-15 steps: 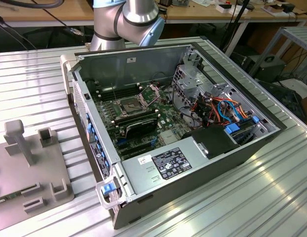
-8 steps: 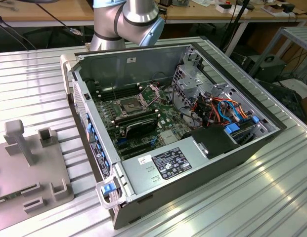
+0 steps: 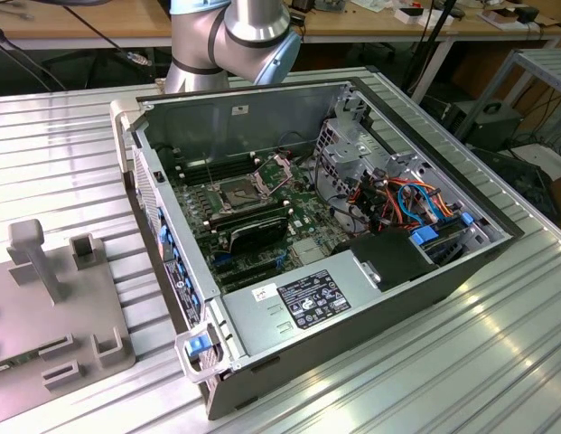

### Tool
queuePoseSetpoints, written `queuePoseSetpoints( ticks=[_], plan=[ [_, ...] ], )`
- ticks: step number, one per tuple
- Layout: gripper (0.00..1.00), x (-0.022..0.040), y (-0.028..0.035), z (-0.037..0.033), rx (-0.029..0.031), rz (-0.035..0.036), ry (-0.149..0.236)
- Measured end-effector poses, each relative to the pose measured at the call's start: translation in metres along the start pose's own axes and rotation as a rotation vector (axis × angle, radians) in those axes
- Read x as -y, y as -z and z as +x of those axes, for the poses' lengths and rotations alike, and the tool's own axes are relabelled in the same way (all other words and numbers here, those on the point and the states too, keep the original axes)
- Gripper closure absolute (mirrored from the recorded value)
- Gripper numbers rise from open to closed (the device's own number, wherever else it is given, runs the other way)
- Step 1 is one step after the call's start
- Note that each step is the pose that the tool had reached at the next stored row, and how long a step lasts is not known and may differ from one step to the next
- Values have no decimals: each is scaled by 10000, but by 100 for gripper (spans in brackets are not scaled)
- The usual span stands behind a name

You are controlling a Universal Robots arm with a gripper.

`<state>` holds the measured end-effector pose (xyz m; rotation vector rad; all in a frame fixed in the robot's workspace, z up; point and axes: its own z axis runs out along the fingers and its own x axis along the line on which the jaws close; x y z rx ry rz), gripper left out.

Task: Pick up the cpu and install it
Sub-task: 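Pick up the cpu and move it towards the insertion slot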

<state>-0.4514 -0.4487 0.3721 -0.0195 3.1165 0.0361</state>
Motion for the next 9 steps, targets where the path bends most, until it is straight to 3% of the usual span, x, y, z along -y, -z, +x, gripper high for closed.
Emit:
queuePoseSetpoints(
  ticks=[9],
  plan=[
    [45,1,-1,-20,1,0,1]
  ],
)
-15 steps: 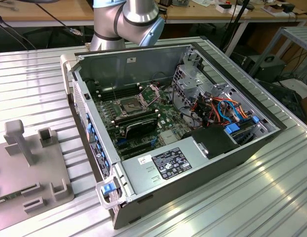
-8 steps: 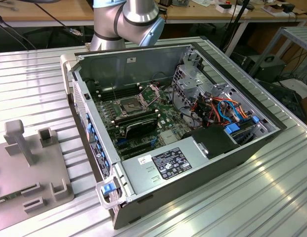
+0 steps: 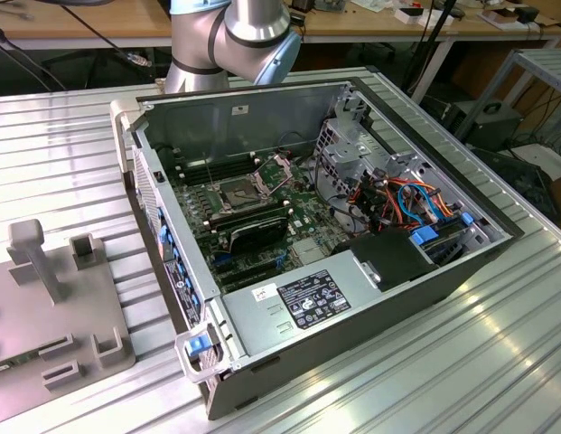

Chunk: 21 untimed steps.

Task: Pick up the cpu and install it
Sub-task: 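Pick up the cpu and move it towards the insertion slot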

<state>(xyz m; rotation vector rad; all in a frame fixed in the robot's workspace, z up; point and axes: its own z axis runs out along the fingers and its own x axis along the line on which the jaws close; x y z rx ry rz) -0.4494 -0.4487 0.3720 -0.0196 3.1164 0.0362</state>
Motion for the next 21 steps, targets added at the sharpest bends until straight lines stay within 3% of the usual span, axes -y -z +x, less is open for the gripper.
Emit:
queuePoseSetpoints(
  ticks=[21],
  plan=[
    [45,0,17,-46,0,0,0]
  ],
)
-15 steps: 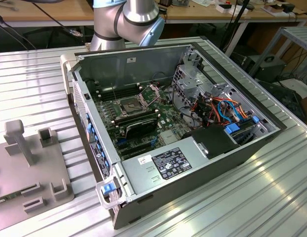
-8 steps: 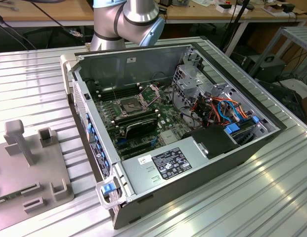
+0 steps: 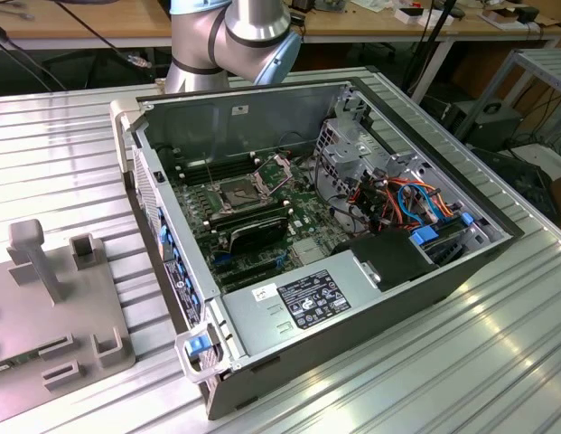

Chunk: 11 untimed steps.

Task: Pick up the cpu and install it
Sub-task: 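Pick up the cpu and move it towards the insertion slot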

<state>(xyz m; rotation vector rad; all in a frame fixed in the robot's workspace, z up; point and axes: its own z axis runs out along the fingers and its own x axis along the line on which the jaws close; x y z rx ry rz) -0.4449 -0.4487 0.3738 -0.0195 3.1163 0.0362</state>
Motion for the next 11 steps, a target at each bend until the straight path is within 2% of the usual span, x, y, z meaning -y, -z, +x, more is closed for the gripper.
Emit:
queuePoseSetpoints(
  ticks=[3,11],
  plan=[
    [45,-1,23,-1,0,0,0],
    [45,-1,26,-1,0,0,0]
  ],
)
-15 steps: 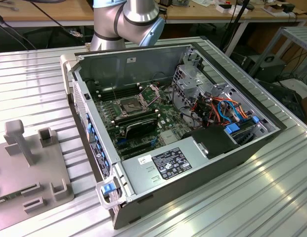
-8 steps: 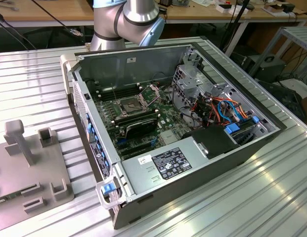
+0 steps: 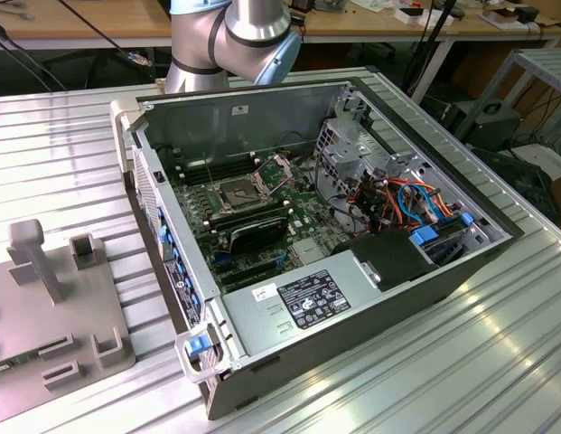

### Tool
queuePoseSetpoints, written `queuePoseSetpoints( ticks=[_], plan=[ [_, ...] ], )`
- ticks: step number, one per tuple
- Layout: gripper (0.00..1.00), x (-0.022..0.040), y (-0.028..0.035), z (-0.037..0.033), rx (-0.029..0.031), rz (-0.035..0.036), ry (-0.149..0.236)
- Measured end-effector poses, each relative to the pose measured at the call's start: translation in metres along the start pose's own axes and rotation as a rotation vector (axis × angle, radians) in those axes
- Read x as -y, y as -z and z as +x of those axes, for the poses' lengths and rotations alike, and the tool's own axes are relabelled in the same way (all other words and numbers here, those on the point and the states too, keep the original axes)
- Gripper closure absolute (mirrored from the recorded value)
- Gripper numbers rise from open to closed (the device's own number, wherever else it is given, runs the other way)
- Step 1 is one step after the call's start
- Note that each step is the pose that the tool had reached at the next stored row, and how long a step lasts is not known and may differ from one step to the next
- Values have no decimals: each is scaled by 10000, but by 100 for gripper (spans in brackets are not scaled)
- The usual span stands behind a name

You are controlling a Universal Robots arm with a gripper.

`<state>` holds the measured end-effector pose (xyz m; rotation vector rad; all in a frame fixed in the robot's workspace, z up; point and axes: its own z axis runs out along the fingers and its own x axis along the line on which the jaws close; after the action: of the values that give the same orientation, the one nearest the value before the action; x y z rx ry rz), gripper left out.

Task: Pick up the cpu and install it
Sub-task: 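Pick up the cpu and move it towards the insertion slot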

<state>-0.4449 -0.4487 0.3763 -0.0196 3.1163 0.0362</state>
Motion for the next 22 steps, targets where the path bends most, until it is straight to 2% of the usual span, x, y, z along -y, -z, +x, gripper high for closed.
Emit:
queuePoseSetpoints(
  ticks=[8,11,16,22],
  plan=[
    [45,1,0,-20,0,0,1],
    [45,0,0,-50,0,0,0],
    [45,2,-3,-142,0,0,0],
    [45,2,-5,-195,0,-1,0]
  ],
)
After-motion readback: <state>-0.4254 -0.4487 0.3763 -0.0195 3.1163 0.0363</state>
